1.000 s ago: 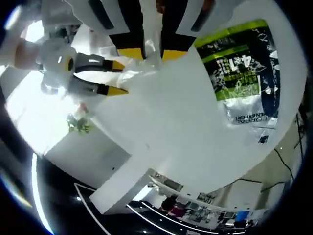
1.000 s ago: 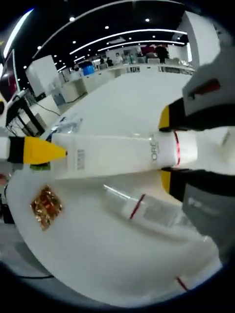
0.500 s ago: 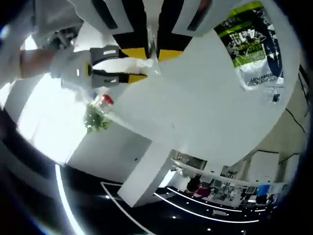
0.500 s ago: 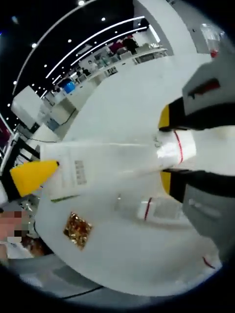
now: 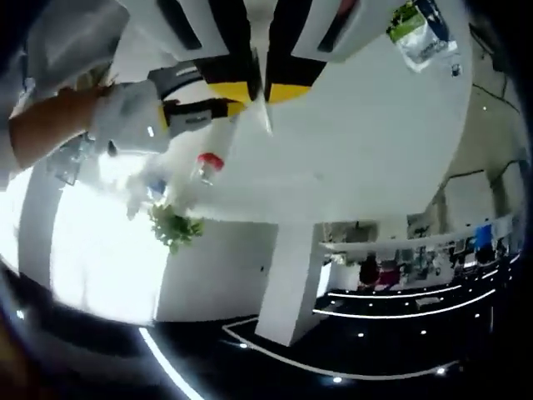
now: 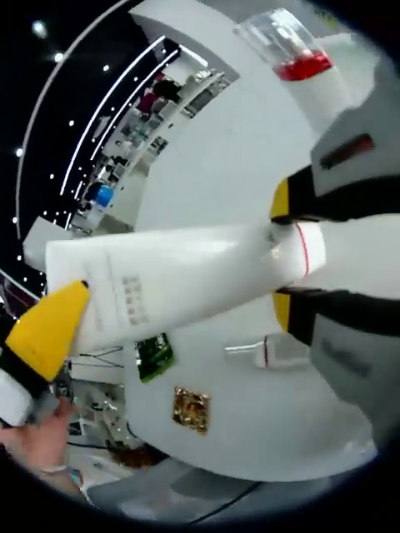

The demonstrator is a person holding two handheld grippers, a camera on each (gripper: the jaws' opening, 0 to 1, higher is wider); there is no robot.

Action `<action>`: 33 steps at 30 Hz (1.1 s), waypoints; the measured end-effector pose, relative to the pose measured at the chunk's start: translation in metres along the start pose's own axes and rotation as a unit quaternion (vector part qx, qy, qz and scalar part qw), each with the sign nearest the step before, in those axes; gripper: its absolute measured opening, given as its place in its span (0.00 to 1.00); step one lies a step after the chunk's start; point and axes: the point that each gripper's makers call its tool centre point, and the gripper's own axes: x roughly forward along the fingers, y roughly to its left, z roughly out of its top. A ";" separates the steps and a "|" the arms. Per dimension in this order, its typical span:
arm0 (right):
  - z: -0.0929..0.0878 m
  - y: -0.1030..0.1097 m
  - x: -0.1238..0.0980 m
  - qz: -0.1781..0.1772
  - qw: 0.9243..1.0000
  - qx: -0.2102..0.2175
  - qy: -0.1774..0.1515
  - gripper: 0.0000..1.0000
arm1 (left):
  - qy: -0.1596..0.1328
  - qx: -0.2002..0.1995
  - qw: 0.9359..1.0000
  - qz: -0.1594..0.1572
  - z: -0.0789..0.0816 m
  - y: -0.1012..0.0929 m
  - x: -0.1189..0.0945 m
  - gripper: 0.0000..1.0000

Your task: Arrange the skincare products in the storage area until every visible bottle or jar stands upright without overlapping.

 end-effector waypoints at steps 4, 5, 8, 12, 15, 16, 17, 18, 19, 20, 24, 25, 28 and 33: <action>-0.003 -0.004 -0.002 -0.015 0.999 0.050 -0.008 0.29 | 0.019 0.055 0.998 0.009 0.010 -0.010 0.013 0.05; -0.004 -0.006 -0.003 -0.017 0.998 0.063 -0.010 0.29 | 0.019 0.054 0.998 0.007 0.012 -0.012 0.015 0.05; -0.007 -0.008 -0.005 -0.020 0.996 0.090 -0.014 0.29 | 0.020 0.063 0.998 -0.001 0.016 -0.018 0.023 0.05; -0.011 -0.011 -0.008 -0.026 0.991 0.134 -0.016 0.29 | 0.019 0.080 0.997 -0.010 0.021 -0.027 0.033 0.05; -0.013 -0.013 -0.009 -0.028 0.987 0.156 -0.018 0.29 | 0.022 0.089 0.996 -0.015 0.025 -0.032 0.039 0.05; -0.014 -0.014 -0.009 -0.027 0.986 0.164 -0.018 0.29 | 0.023 0.091 0.995 -0.017 0.025 -0.033 0.041 0.05; -0.015 -0.014 -0.009 -0.027 0.985 0.171 -0.018 0.29 | 0.024 0.092 0.995 -0.018 0.026 -0.034 0.043 0.05; -0.016 -0.015 -0.009 -0.026 0.984 0.176 -0.017 0.29 | 0.023 0.091 0.995 -0.020 0.027 -0.034 0.044 0.06; -0.016 -0.016 -0.009 -0.026 0.983 0.181 -0.017 0.29 | 0.022 0.086 0.996 -0.021 0.028 -0.035 0.047 0.06; -0.017 -0.016 -0.009 -0.025 0.982 0.185 -0.017 0.29 | 0.021 0.084 0.996 -0.023 0.028 -0.037 0.048 0.06; -0.020 -0.017 -0.010 -0.025 0.979 0.201 -0.012 0.29 | 0.014 0.085 0.996 -0.028 0.031 -0.043 0.056 0.07; -0.020 -0.017 -0.009 -0.024 0.978 0.208 -0.012 0.29 | 0.012 0.085 0.996 -0.029 0.031 -0.044 0.057 0.08; -0.020 -0.015 -0.008 -0.021 0.973 0.228 -0.011 0.28 | 0.016 0.093 0.995 -0.017 0.029 -0.042 0.061 0.11; -0.020 -0.015 -0.007 -0.025 0.973 0.231 -0.006 0.28 | -0.015 0.074 0.997 0.006 0.039 -0.035 0.047 0.34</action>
